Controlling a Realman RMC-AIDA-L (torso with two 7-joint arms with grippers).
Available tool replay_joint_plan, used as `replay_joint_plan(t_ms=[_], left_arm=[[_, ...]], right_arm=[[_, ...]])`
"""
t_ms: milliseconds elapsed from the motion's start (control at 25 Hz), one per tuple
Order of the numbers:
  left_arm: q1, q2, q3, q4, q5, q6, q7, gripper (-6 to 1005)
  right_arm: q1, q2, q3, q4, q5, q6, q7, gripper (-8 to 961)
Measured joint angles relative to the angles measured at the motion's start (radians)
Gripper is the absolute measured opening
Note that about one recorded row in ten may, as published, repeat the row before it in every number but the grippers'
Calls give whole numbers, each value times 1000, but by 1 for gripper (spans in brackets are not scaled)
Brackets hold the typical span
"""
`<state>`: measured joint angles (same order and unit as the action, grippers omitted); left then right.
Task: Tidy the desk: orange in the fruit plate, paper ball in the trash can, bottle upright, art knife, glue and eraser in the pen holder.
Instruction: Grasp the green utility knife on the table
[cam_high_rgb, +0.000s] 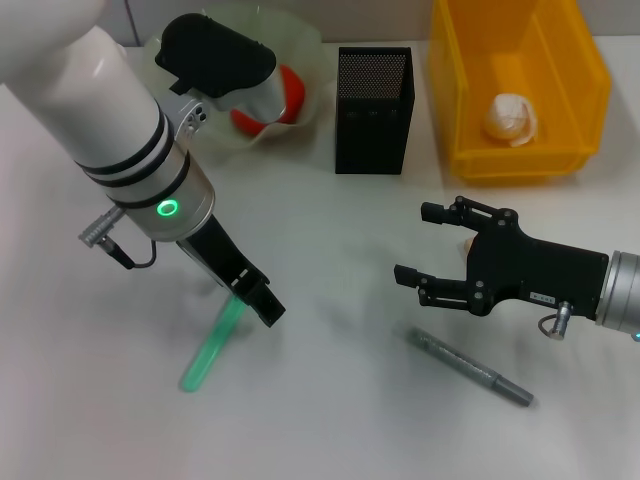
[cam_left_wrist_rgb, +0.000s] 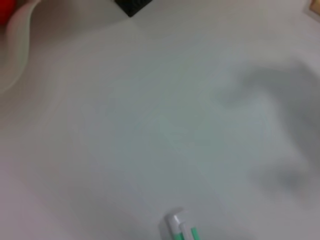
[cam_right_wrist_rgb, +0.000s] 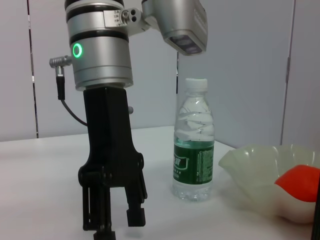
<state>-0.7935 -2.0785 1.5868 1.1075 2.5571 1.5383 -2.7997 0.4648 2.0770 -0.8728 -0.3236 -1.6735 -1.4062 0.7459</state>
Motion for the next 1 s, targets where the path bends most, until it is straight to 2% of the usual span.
replay_joint_plan(t_ms=[160, 400, 1000], left_arm=[[-4, 1, 1, -19, 3, -8, -1, 841], [-6, 0, 1, -26, 27, -17, -2, 681], [-9, 1, 1, -52, 37, -34, 7, 669]], right_arm=[[0, 0, 0, 0, 0, 0, 0, 812], [0, 0, 0, -1, 0, 0, 0, 811], [3, 0, 0, -2, 0, -4, 0, 808]])
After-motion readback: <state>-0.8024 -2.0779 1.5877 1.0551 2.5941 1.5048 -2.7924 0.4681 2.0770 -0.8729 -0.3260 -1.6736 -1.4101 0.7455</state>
